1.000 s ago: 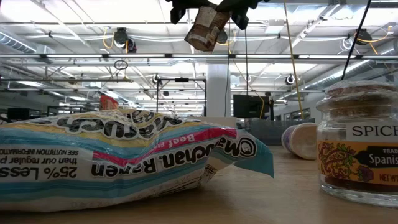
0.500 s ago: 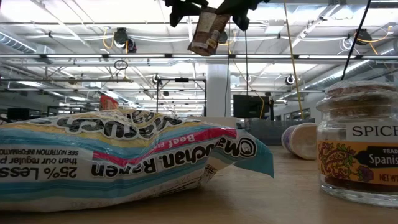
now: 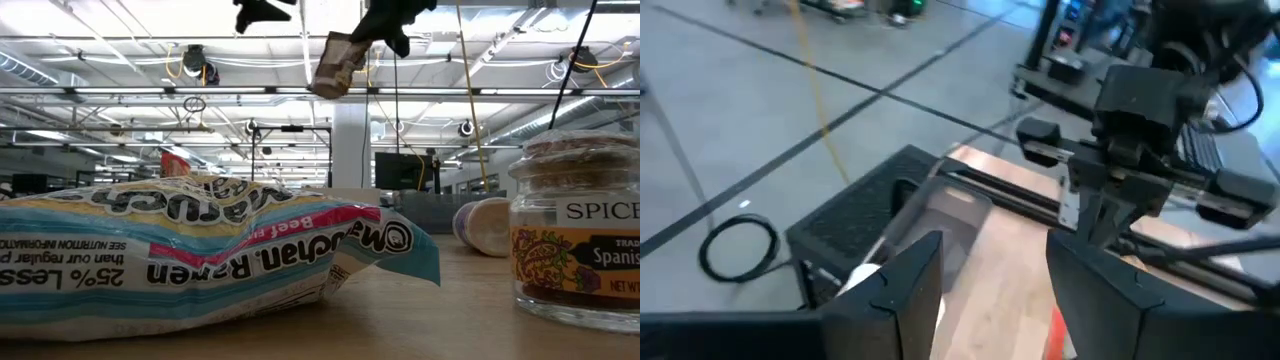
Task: Pick & Place Food Item
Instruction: Put the orange seasoning pack into the white bin
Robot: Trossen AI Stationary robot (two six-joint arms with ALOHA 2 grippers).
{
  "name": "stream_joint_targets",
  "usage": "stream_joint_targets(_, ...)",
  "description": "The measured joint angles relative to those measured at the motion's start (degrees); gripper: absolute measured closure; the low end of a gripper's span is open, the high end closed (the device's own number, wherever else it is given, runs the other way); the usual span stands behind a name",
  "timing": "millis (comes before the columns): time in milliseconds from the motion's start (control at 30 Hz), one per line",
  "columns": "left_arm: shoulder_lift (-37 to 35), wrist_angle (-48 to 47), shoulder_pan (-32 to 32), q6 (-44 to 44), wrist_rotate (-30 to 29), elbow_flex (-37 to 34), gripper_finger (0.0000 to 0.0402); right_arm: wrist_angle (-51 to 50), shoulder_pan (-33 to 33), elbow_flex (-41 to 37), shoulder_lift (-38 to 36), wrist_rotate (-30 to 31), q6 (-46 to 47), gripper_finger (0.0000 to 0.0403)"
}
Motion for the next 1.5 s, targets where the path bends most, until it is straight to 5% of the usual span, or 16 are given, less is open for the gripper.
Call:
stream_joint_targets(267, -3.9, -6.8, 4.7, 0.5, 1.5, 0.0, 0.0232, 11.2, -2.5, 0.0, 0.0, 1.8, 6.8, 0.0403)
stream_joint_targets(467, -4.5, -8.2, 4.1, 0.9, 8.7, 0.0, 0.0232, 18.3, -5.0, 0.0, 2.1, 1.7, 10.0, 0.0403)
stream_joint_targets(667, -4.5, -7.7, 1.2, 0.9, 8.5, 0.0, 0.0231, 20.9, -8.1, 0.0, 5.8, 0.2, 11.5, 0.0403)
stream_joint_targets(967, -4.5, 1.5, -6.1, -4.0, 3.1, -0.4, 0.0231, 28.2, -11.1, 0.0, 11.8, -6.7, 15.4, 0.0403)
stream_joint_targets(1200, -4.4, 11.7, -9.3, -7.6, -1.1, -7.6, 0.0231, 28.6, -12.6, 0.0, 13.1, -7.5, 14.3, 0.0403)
stream_joint_targets(1500, -4.3, 24.1, -7.6, -11.3, -1.1, -21.3, 0.0231, 24.9, -13.4, 0.0, 12.0, 2.0, 14.5, 0.0403)
